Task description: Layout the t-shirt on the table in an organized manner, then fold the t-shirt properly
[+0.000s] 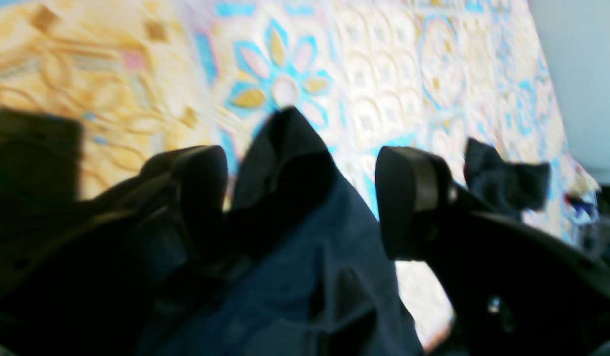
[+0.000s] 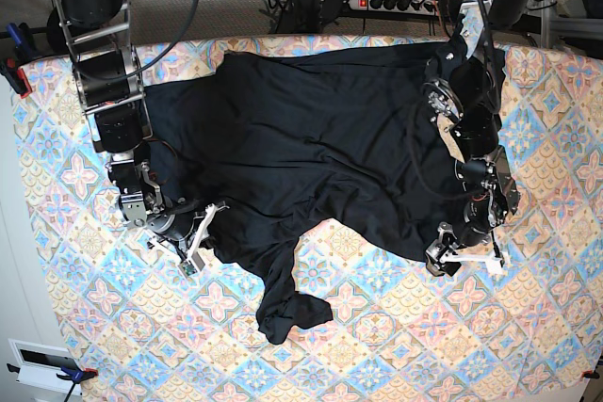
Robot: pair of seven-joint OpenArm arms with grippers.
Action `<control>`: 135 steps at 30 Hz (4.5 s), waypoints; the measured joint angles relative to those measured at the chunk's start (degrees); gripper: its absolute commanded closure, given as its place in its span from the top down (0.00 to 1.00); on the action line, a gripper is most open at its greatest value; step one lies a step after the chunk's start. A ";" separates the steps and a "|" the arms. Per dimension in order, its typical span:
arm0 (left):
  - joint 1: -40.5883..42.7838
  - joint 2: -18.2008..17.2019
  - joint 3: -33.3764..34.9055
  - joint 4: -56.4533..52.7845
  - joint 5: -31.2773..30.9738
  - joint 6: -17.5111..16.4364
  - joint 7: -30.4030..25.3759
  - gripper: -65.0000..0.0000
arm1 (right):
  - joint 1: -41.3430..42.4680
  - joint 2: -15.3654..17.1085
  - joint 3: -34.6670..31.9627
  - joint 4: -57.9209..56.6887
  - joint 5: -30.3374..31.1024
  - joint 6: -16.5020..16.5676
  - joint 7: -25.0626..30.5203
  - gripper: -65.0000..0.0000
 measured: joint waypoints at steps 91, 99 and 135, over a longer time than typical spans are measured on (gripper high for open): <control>10.99 -6.62 0.31 26.99 -14.03 -5.99 13.81 0.00 | 0.61 -0.50 23.54 1.62 -1.95 -5.90 6.29 0.00; 19.37 -6.73 7.61 38.25 -21.24 -6.40 16.41 0.00 | -0.72 4.52 23.37 9.44 -1.66 -5.49 6.75 0.00; 32.98 -6.97 10.71 66.29 -21.64 -6.43 16.74 0.00 | -8.57 4.09 23.69 15.19 -1.95 -5.42 5.81 0.00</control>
